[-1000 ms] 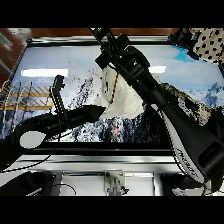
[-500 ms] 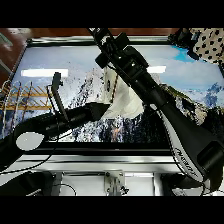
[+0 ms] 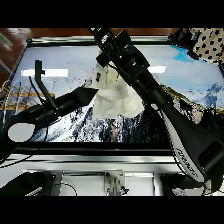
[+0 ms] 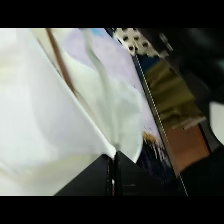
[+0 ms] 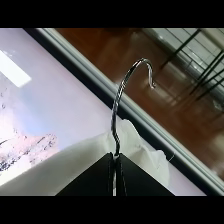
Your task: Fold the shirts.
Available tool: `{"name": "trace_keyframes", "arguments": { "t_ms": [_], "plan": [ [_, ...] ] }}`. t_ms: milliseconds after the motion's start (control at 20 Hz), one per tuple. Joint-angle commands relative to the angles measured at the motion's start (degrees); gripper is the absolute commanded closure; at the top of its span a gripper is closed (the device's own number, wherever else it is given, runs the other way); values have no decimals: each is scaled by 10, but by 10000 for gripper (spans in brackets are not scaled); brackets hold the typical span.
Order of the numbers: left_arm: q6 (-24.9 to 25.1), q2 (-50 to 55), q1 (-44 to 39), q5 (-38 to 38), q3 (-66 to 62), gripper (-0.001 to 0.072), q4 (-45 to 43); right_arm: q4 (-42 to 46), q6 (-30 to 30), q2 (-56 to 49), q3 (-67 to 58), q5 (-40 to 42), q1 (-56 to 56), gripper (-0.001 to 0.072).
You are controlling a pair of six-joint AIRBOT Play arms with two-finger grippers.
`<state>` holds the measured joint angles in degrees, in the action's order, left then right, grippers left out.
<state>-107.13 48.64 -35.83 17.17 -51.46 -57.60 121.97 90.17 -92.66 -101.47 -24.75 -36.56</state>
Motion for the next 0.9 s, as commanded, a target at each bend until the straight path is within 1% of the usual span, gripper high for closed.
{"name": "trace_keyframes", "arguments": {
  "t_ms": [0, 100, 350, 500, 550, 700, 800, 850],
  "plan": [
    [0, 0, 63, -23, -6, 645, -4, 1, -1, 13, 0, -1, -1, 639],
    [1, 0, 92, -24, -15, 645, -4, 0, -1, 23, 0, -2, -1, 639],
    [31, 1, 149, -24, -37, 646, -4, -7, 14, 44, 0, -6, -1, 638],
    [33, 5, 185, -19, -47, 646, -4, -26, 18, 58, 0, -6, -1, 638],
    [33, 7, 191, -19, -51, 646, -4, -44, 18, 64, 0, -5, -1, 638],
    [65, 24, 194, -12, -71, 647, -4, -121, 17, 80, 0, -6, -1, 638],
    [67, 43, 197, -9, -89, 647, -9, -179, 16, 94, 0, -8, -1, 638],
    [71, 54, 200, -4, -100, 647, -15, -193, 7, 102, 0, -13, -5, 638]
  ]
}}
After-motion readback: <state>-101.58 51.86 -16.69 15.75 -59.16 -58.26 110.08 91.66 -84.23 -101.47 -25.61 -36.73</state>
